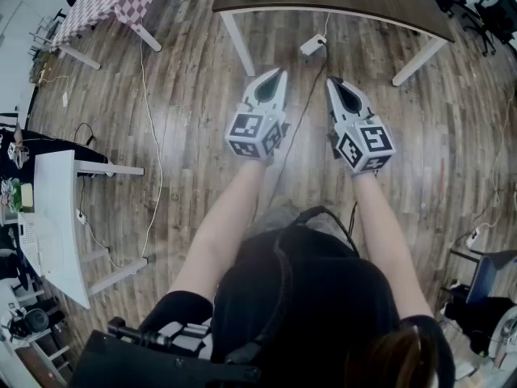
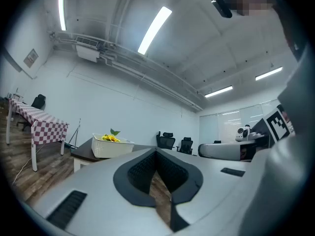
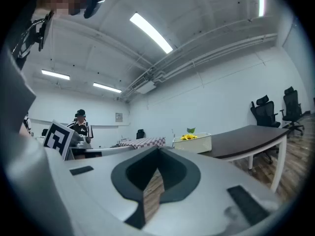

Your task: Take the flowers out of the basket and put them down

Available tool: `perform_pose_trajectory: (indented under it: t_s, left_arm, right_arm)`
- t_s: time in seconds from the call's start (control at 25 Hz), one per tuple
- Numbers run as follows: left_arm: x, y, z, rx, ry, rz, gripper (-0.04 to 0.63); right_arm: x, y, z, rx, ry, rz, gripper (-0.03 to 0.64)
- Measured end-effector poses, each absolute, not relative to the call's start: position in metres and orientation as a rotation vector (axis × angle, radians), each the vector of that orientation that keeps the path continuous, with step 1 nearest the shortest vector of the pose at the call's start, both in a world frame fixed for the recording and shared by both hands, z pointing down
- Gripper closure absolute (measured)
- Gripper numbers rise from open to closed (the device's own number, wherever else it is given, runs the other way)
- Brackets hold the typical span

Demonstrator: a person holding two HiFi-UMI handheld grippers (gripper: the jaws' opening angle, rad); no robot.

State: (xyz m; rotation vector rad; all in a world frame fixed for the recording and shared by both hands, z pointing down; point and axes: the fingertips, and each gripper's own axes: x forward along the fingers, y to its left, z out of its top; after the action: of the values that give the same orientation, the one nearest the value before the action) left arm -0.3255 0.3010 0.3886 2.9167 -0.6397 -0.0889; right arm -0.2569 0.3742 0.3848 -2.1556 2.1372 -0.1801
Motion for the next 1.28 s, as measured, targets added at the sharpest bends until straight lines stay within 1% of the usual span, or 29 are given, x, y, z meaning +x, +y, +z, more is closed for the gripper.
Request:
perform_pose_trajectory:
  t_s: [0.8, 1.28]
  left_arm:
    - [-0.333, 0.245, 0.406, 2.924, -0.591, -0.061, 0.595]
    - [-0.293, 0.177, 0.412, 2.907, -0.675, -0.064, 0.595]
  right_arm:
    - [-0.267, 0.317, 0.402, -2.189, 2.080, -0.221, 0.614]
    - [-0.214, 0.247, 0.417, -2.123, 2.093, -0.263, 0.614]
